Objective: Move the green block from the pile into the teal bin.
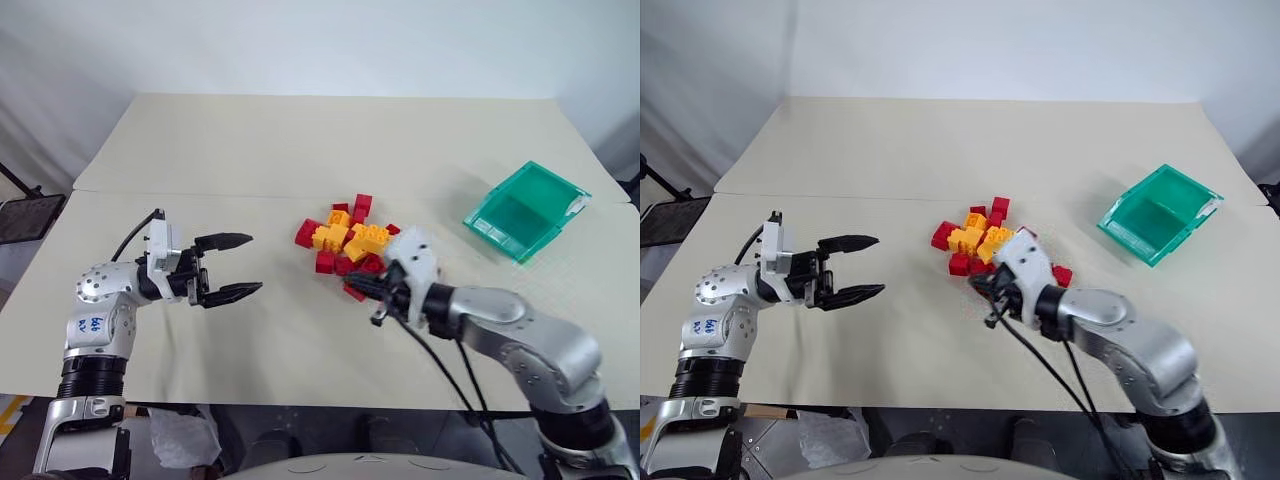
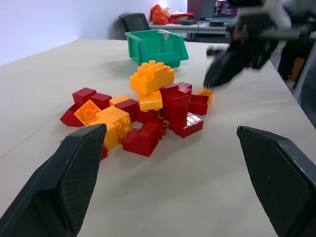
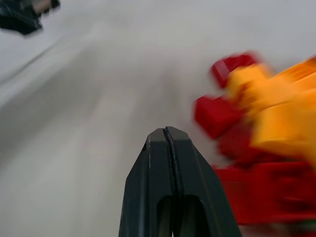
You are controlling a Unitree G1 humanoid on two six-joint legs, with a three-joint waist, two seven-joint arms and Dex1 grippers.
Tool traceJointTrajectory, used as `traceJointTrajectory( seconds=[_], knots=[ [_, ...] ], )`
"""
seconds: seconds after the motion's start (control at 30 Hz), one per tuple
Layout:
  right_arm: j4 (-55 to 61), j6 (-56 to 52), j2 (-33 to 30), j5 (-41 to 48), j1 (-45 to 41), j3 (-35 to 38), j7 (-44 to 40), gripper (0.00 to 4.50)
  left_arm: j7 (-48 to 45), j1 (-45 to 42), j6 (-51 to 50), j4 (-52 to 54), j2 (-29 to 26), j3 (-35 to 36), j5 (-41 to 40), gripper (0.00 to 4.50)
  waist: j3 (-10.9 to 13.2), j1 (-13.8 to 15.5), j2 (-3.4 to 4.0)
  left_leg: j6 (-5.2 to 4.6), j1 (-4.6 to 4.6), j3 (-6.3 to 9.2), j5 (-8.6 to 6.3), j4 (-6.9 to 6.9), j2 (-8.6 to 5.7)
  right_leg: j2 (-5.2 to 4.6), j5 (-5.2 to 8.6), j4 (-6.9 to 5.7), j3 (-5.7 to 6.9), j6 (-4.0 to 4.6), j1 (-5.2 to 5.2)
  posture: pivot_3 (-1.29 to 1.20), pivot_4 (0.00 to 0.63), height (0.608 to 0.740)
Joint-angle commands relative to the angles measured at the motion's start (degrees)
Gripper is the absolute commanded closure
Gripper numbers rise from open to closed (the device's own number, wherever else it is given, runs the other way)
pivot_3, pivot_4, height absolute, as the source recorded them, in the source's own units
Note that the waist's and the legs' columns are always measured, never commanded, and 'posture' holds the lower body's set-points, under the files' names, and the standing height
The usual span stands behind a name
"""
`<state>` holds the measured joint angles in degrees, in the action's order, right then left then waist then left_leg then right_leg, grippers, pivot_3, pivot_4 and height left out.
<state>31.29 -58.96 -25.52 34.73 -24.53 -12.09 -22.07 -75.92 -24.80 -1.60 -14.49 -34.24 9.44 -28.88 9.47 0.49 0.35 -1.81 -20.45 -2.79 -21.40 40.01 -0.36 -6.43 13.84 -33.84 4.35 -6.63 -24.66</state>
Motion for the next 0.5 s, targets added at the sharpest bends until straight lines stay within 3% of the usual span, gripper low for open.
traceJointTrajectory(
  seconds=[0.03,0.17,0.5],
  knots=[
    [-5.04,1.73,3.77,-3.22,-3.22,-3.10,1.00,4.49,-0.34,-0.54,1.11,0.54,-0.06,0.31,-0.37,0.00,0.00,-0.48,0.00,-0.01,0.00,0.00,0.01,0.01,-0.02,0.00,0.00,-0.03,0.01,0.00,0.00,0.00,0.150,0.740],
    [-14.10,8.96,5.56,-10.48,-5.61,-5.00,1.44,4.49,0.23,0.20,1.32,1.85,0.32,0.14,-0.48,0.00,0.00,-0.66,0.00,-0.08,-0.01,0.00,-0.02,0.01,-0.07,-0.02,0.00,-0.03,0.05,-0.01,-0.01,0.00,0.150,0.740],
    [-28.41,18.59,3.35,-18.26,-9.25,2.74,1.29,4.49,1.54,1.54,2.08,2.90,1.38,0.17,-0.48,0.00,0.00,-0.75,0.00,-0.17,-0.13,-0.09,-0.09,0.00,-0.10,-0.07,-0.01,-0.02,0.20,-0.02,-0.15,0.00,0.150,0.740]
  ],
)
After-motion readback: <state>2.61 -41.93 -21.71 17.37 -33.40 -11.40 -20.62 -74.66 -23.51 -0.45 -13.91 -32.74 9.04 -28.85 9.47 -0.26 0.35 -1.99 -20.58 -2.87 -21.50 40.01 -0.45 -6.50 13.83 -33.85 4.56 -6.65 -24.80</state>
